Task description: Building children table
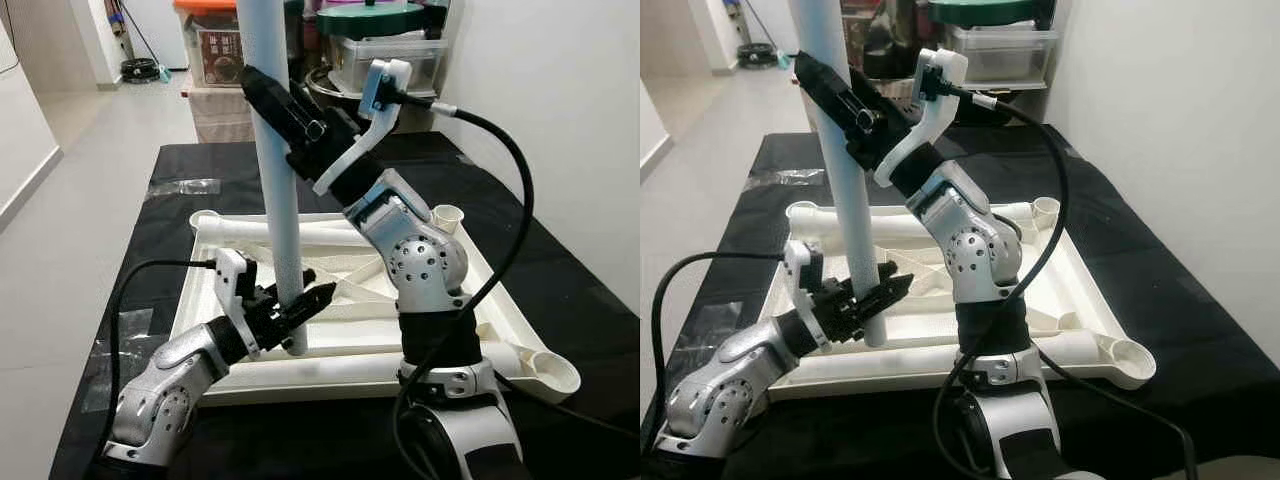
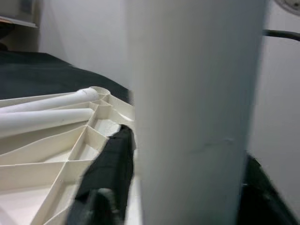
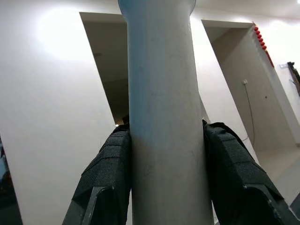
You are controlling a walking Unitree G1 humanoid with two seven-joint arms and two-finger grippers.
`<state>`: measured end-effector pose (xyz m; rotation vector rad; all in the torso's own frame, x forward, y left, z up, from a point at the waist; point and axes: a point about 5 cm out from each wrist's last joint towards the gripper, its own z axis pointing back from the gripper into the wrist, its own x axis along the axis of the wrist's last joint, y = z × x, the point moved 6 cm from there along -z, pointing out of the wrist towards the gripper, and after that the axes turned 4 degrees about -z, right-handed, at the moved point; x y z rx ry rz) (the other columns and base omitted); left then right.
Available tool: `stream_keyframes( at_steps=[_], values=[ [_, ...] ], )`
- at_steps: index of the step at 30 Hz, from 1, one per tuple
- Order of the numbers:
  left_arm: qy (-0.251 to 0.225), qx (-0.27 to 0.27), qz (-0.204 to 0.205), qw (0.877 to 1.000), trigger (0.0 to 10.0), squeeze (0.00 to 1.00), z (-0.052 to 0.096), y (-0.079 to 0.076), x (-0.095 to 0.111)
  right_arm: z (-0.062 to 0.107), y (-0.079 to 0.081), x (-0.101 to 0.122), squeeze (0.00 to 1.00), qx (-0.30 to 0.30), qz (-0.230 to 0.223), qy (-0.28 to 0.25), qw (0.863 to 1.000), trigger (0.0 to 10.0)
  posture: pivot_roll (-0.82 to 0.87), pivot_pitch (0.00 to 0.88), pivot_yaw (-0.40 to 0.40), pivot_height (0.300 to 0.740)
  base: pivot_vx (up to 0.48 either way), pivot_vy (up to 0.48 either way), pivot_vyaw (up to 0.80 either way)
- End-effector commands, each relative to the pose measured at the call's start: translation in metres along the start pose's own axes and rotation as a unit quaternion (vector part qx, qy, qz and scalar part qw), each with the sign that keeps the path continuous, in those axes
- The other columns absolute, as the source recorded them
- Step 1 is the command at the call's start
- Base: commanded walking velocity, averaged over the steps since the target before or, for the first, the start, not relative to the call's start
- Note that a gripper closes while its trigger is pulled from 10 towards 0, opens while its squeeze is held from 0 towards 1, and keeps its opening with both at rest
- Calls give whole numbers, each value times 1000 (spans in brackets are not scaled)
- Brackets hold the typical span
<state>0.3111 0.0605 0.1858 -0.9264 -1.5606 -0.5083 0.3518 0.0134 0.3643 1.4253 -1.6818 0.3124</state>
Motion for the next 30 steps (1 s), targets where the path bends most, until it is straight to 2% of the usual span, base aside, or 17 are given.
stream_keyframes(
  at_steps=[1,5,11,12,14,15,22,23,28,30],
  values=[
    [17,3,-8,1000,0,0,2,0,-7,-1,7,-1,0,12,-8,-1,1000,0,9,0,-7,740,0,0,0],
    [22,6,-16,1000,0,0,6,0,-8,2,5,-2,0,5,-4,5,1000,0,12,0,-12,740,0,0,0],
    [19,10,-36,999,0,0,8,2,2,4,1,-4,0,-4,4,16,1000,0,17,0,-18,740,0,0,0],
    [18,15,-42,999,1412,0,8,4,5,5,-1,-5,0,-9,9,25,1000,8745,17,0,-20,740,0,0,0],
    [18,19,-46,999,1412,0,8,5,6,5,-3,-6,0,-13,13,32,999,8745,17,0,-20,740,0,0,0],
    [23,24,-57,998,10000,0,8,7,7,6,-5,-7,0,-18,14,35,999,10000,17,0,-20,740,0,0,0],
    [21,36,-80,996,10000,0,10,12,17,11,-11,-3,0,-25,11,40,999,10000,18,0,-23,740,0,0,0],
    [22,42,-85,995,10000,0,11,15,18,14,-11,-1,1000,-22,2,36,999,10000,18,0,-23,740,0,0,0],
    [25,44,-91,995,10000,0,11,15,17,17,-11,-6,1000,-17,4,50,999,10000,14,0,-21,740,0,0,0],
    [18,41,-96,994,10000,0,9,14,24,27,-19,-9,1000,-18,44,81,996,10000,14,0,-20,740,0,0,0]
  ],
)
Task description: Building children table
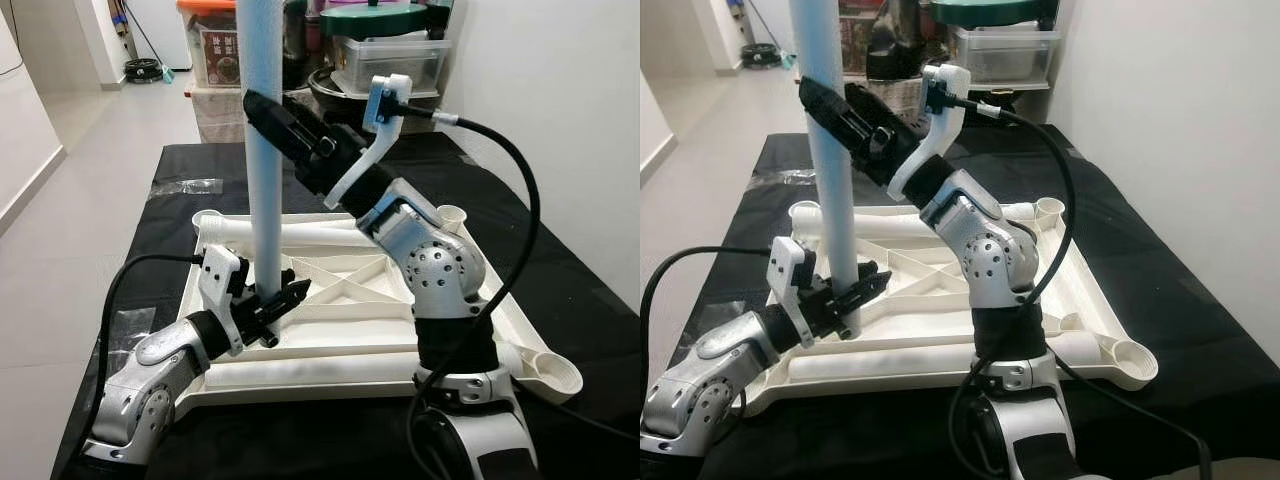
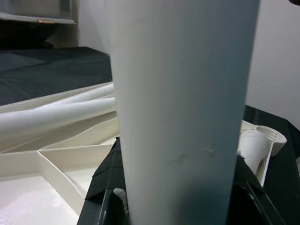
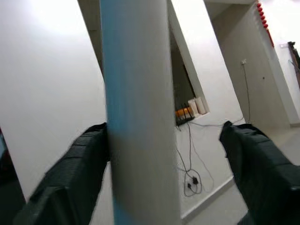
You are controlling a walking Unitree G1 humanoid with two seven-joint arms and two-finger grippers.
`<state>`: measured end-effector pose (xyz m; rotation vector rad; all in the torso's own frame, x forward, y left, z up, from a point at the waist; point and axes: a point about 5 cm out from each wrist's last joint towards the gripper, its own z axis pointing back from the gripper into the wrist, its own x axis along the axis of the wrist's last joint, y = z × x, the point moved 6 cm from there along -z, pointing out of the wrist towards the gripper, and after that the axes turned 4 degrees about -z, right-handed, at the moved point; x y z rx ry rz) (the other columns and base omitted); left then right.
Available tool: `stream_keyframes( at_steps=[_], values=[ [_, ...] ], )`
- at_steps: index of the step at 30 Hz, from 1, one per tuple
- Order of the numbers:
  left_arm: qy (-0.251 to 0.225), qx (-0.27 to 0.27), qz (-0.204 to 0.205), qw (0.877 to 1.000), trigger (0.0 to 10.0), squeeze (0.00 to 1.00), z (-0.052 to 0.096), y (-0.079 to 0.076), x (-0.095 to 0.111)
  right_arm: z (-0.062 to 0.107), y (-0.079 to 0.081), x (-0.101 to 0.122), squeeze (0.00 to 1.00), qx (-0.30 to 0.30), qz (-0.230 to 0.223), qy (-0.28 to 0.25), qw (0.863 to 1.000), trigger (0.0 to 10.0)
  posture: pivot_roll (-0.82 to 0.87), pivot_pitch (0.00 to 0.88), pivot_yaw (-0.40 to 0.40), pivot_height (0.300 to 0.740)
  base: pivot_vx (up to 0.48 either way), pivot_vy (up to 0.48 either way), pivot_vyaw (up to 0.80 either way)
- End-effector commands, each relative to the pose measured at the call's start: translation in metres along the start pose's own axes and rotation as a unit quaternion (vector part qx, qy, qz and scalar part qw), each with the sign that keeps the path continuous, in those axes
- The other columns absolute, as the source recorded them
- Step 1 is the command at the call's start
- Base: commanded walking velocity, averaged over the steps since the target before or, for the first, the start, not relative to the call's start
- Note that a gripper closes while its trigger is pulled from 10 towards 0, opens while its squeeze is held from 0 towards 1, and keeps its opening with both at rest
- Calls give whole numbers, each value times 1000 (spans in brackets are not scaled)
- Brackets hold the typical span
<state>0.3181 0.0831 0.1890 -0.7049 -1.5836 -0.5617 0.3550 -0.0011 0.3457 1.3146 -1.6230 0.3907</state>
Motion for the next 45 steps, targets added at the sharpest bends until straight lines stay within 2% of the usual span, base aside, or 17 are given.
stream_keyframes(
  at_steps=[1,4,7,9,10,11,16,17,19,20,25,27,28,29,31,40,45],
  values=[
    [-20,-7,-17,1000,10000,0,-2,-2,15,7,-5,-6,1000,-2,18,21,1000,10000,14,0,-20,740,0,0,0],
    [-4,-18,-45,999,10000,0,4,0,20,29,-35,0,1000,-35,153,76,985,10000,17,0,-23,740,0,0,0],
    [8,-22,-57,998,10000,0,7,2,19,36,-44,6,1000,-47,197,90,975,10000,15,0,-23,740,0,0,0],
    [78,-17,-107,991,10000,0,19,18,7,51,-62,25,1000,-62,359,128,923,10000,7,0,-17,740,0,0,0],
    [78,-17,-107,991,10000,0,19,18,7,51,-62,25,1000,-62,359,128,923,10000,7,0,-17,740,0,0,0],
    [117,13,-141,983,10000,0,30,46,14,66,-77,40,1000,-73,455,165,872,10000,-2,0,-8,740,0,0,0],
    [118,58,-135,982,10000,0,32,72,44,83,-90,46,1000,-84,534,195,818,10000,3,0,-6,740,0,0,0],
    [100,62,-89,989,10000,0,27,72,56,86,-93,46,1000,-85,594,206,773,10000,2,0,-2,740,0,0,0],
    [82,53,-36,995,10000,0,22,67,67,89,-95,43,1000,-68,661,218,714,10000,2,0,-2,740,0,0,0],
    [82,53,-36,995,10000,0,22,67,67,89,-95,43,1000,-68,661,218,714,10000,2,0,-2,740,0,0,0],
    [115,72,-28,990,10000,0,18,71,57,88,-89,68,1000,-84,766,161,616,10000,-5,0,10,740,0,0,0],
    [126,74,-25,989,10000,0,19,73,52,86,-85,73,1000,-84,783,147,598,10000,-5,0,10,740,0,0,0],
    [163,67,-23,984,10000,0,22,71,34,83,-81,78,624,-79,800,138,579,10000,-17,0,18,740,0,0,0],
    [214,53,-30,975,10000,0,27,68,13,79,-77,78,0,-65,814,137,560,10000,-23,0,20,740,0,0,0],
    [267,38,-39,962,10000,0,33,65,-9,75,-75,76,0,-49,825,140,545,10000,-23,0,20,740,0,0,0],
    [348,-20,-111,931,10000,0,46,62,-21,74,-82,39,0,11,814,171,555,10000,-14,0,20,740,0,0,0],
    [404,-46,-212,888,10000,0,63,83,-19,74,-81,19,0,61,815,190,544,10000,-17,0,18,740,0,0,0]
  ],
)
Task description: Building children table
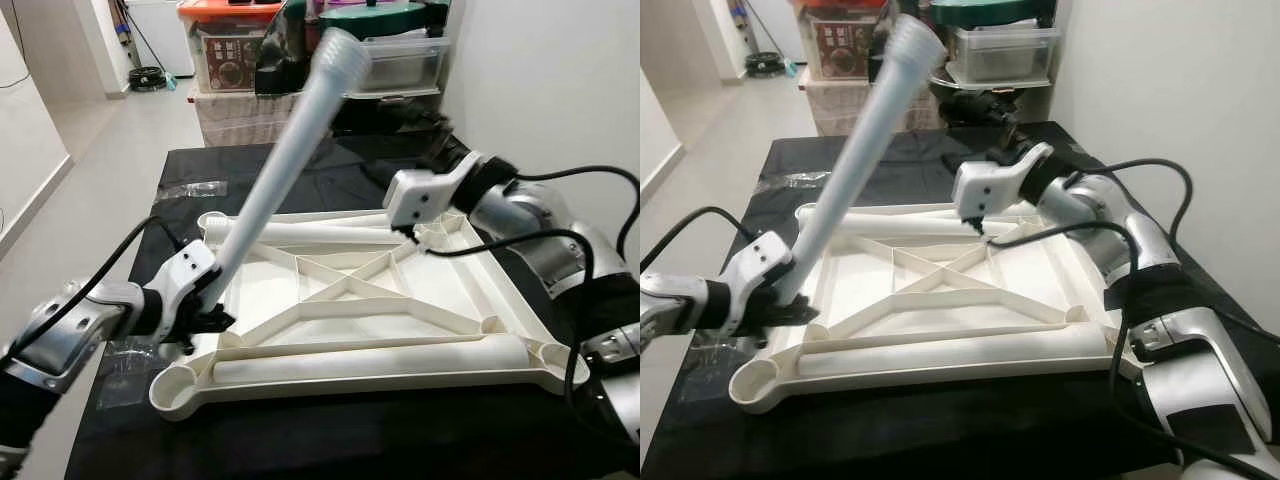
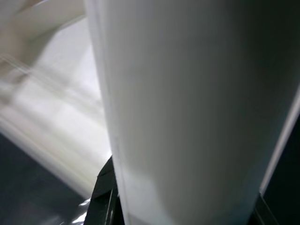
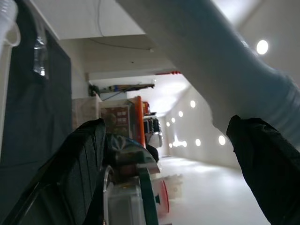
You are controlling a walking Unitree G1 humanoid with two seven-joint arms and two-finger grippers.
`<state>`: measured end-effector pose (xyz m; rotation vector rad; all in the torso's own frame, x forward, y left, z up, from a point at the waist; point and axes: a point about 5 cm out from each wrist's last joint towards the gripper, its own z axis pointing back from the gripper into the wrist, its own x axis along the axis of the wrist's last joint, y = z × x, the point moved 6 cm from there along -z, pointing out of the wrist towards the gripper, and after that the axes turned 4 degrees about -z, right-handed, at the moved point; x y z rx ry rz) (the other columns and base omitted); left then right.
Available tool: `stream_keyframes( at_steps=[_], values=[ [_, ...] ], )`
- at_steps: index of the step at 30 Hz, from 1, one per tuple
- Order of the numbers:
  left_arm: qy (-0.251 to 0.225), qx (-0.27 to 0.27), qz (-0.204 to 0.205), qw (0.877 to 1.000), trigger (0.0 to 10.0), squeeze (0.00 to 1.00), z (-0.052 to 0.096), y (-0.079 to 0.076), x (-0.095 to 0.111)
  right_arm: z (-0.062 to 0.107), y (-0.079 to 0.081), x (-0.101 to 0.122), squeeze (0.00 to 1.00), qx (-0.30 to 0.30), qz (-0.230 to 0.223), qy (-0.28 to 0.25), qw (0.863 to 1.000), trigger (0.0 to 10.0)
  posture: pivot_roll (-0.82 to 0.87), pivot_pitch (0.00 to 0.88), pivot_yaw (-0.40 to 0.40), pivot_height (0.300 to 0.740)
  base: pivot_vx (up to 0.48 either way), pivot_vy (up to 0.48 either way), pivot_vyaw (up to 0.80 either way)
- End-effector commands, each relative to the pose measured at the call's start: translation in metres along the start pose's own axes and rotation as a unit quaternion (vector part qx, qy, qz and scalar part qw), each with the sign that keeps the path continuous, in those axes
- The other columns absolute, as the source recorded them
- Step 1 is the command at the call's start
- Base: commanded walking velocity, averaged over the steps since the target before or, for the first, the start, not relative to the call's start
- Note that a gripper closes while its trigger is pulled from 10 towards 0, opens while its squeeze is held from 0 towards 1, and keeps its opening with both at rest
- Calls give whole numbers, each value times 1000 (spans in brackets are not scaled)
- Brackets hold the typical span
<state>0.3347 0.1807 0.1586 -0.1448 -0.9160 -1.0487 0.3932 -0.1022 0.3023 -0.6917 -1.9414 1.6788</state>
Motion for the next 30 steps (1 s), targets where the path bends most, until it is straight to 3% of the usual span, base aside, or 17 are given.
stream_keyframes(
  at_steps=[1,4,5,6,9,12,14,18,19,21,23,24,26,30],
  values=[
    [20,0,-47,999,10000,0,3,6,-2,-4,2,3,0,13,13,-12,1000,10000,-16,0,16,740,0,0,0],
    [37,4,-79,996,10000,0,7,13,-5,-4,0,1,0,9,16,-9,1000,10000,-14,0,15,740,0,0,0],
    [76,14,-152,985,10000,0,15,26,-11,-5,-4,-5,0,3,19,-1,1000,10000,-11,0,16,740,0,0,0],
    [76,14,-152,985,10000,0,15,26,-11,-5,-4,-5,0,3,19,-1,1000,10000,-11,0,16,740,0,0,0],
    [135,33,-235,962,10000,0,29,49,-20,-5,-4,-6,0,6,18,2,1000,10000,-12,0,23,740,0,0,0],
    [164,50,-259,951,10000,0,36,66,-24,-5,0,-5,0,14,17,1,1000,10000,-16,0,27,740,0,0,0],
    [169,56,-260,949,10000,0,37,72,-23,-5,1,-5,0,17,17,1,1000,10000,-16,0,27,740,0,0,0],
    [144,126,-226,955,10000,0,36,101,-6,-2,15,-3,0,49,2,-2,999,10000,-27,0,37,740,0,0,0],
    [144,126,-226,955,10000,0,36,101,-6,-2,15,-3,0,49,2,-2,999,10000,-27,0,37,740,0,0,0],
    [128,165,-200,957,10000,0,35,114,-3,8,36,-26,0,78,-20,60,995,10000,-40,0,44,740,0,0,0],
    [123,174,-193,958,10000,0,34,117,-3,13,40,-37,0,82,-33,91,992,10000,-41,0,45,740,0,0,0],
    [123,174,-193,958,10000,0,34,117,-3,13,40,-37,0,82,-33,91,992,10000,-41,0,45,740,0,0,0],
    [116,189,-177,959,10000,0,34,122,-6,23,41,-57,0,72,-38,142,987,10000,-40,0,40,740,0,0,0],
    [122,185,-176,959,10000,0,32,124,-14,26,33,-61,0,48,-35,154,986,10000,-38,0,39,740,0,0,0]
  ],
)
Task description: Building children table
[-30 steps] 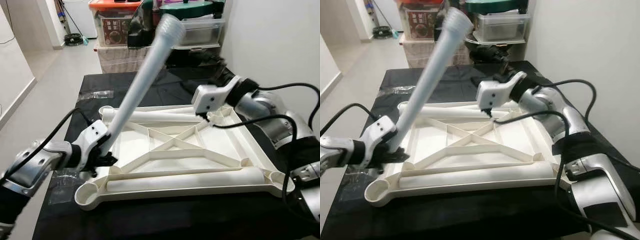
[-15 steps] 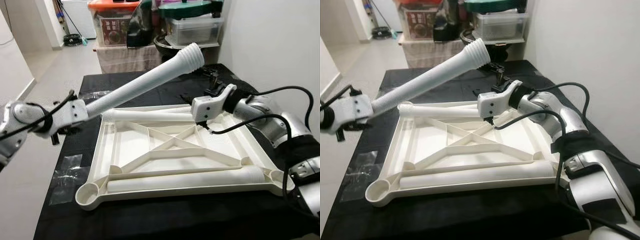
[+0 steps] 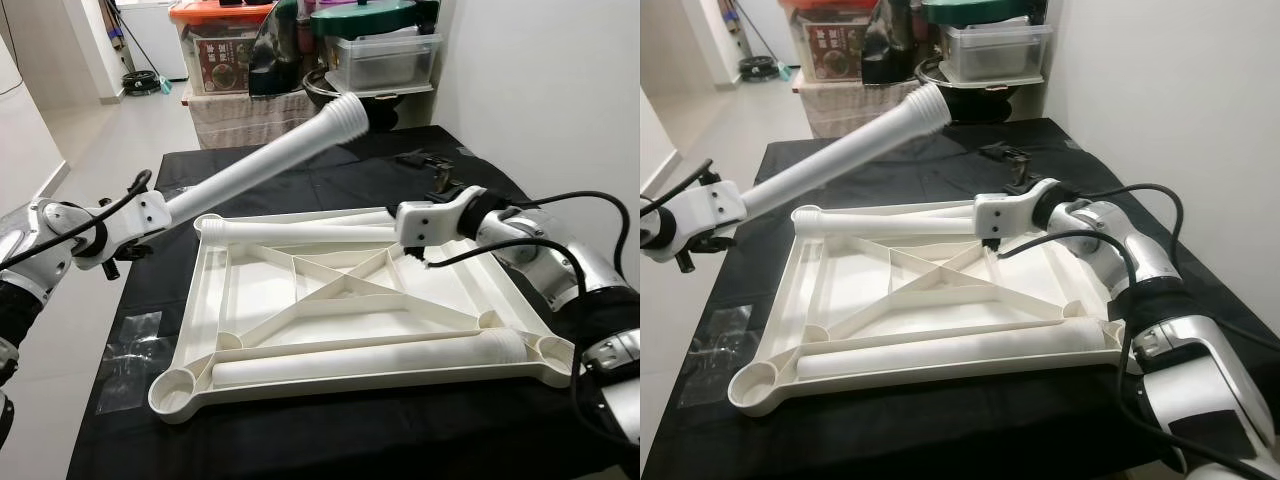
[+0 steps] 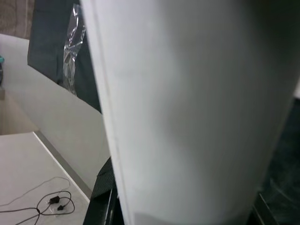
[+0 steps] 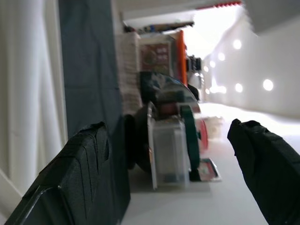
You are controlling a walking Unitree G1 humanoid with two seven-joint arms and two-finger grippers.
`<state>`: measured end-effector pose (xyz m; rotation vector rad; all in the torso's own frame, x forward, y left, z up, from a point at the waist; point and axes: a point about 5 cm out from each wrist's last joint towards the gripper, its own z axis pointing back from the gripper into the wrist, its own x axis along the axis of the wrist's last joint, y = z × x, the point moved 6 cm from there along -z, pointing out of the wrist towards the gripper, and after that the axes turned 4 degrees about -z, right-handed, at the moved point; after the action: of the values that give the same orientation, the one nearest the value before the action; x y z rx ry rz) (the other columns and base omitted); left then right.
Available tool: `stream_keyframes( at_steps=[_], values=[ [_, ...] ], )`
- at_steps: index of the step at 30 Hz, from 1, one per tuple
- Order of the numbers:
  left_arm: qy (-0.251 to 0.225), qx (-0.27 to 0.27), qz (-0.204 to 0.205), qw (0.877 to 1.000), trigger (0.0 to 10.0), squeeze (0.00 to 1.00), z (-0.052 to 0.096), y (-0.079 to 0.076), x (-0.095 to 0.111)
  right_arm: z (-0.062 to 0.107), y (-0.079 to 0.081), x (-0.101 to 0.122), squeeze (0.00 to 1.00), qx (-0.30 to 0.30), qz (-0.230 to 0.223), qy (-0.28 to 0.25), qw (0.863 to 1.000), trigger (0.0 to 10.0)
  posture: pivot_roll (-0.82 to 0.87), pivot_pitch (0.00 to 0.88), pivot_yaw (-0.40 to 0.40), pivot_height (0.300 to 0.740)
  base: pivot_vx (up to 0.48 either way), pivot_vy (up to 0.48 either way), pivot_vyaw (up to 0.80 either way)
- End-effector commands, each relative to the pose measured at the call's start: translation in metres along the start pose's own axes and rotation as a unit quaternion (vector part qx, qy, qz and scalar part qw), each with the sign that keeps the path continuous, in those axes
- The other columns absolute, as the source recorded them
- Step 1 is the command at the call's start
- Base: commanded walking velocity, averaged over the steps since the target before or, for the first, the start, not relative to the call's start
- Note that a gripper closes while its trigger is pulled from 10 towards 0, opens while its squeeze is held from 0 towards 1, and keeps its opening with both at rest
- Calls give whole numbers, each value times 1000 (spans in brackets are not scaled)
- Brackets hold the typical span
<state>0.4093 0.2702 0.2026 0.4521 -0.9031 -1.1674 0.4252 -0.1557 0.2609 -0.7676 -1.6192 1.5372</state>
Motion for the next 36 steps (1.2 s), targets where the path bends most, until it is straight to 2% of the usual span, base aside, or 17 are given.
stream_keyframes(
  at_steps=[1,3,5,6,8,9,12,13,19,21,22,24,27,29,30,32,36],
  values=[
    [-1,7,-4,1000,10000,0,1,5,0,2,-4,-1,0,-14,-1,3,1000,10000,-38,0,39,740,0,0,0],
    [5,-26,-22,999,10000,0,-3,-7,-4,-3,-16,15,0,-39,-3,-25,999,10000,-37,0,38,740,0,0,0],
    [7,-33,-26,999,10000,0,-4,-9,-4,-5,-19,20,0,-44,-4,-31,999,10000,-37,0,38,740,0,0,0],
    [10,-51,-36,998,10000,0,-7,-16,-4,-10,-24,34,0,-49,1,-51,997,10000,-33,0,34,740,0,0,0],
    [10,-51,-36,998,10000,0,-7,-16,-4,-10,-24,34,0,-49,1,-51,997,10000,-33,0,34,740,0,0,0],
    [19,-64,-44,997,10000,0,-12,-20,-4,-14,-27,48,0,-51,5,-73,996,10000,-26,0,26,740,0,0,0],
    [33,-77,-59,995,10000,0,-15,-21,-5,-17,-26,60,0,-47,7,-91,995,10000,-24,0,24,740,0,0,0],
    [46,-84,-77,992,10000,0,-16,-20,-6,-19,-24,68,0,-42,8,-103,994,10000,-25,0,24,740,0,0,0],
    [55,-89,-97,990,10000,0,-17,-16,-4,-21,-20,73,0,-36,8,-109,993,10000,-26,0,26,740,0,0,0],
    [54,-85,-109,989,10000,0,-20,-12,4,-22,-18,78,0,-34,6,-115,993,10000,-25,0,24,740,0,0,0],
    [50,-80,-119,988,10000,0,-23,-8,15,-24,-15,83,0,-30,4,-121,992,10000,-26,0,26,740,0,0,0],
    [50,-80,-119,988,10000,0,-23,-8,15,-24,-15,83,0,-30,4,-121,992,10000,-26,0,26,740,0,0,0],
    [41,-69,-138,987,10000,0,-25,-1,33,-27,-7,90,0,-13,4,-126,992,10000,-28,0,28,740,0,0,0],
    [41,-69,-138,987,10000,0,-25,-1,33,-27,-7,90,0,-13,4,-126,992,10000,-28,0,28,740,0,0,0],
    [40,-64,-143,987,10000,0,-25,3,38,-27,1,88,0,7,6,-121,993,10000,-31,0,30,740,0,0,0],
    [42,-61,-147,986,10000,0,-26,5,40,-26,6,86,0,21,7,-117,993,10000,-32,0,31,740,0,0,0],
    [43,-61,-151,986,10000,0,-26,6,42,-26,10,86,0,31,9,-115,993,10000,-34,0,34,740,0,0,0]
  ],
)
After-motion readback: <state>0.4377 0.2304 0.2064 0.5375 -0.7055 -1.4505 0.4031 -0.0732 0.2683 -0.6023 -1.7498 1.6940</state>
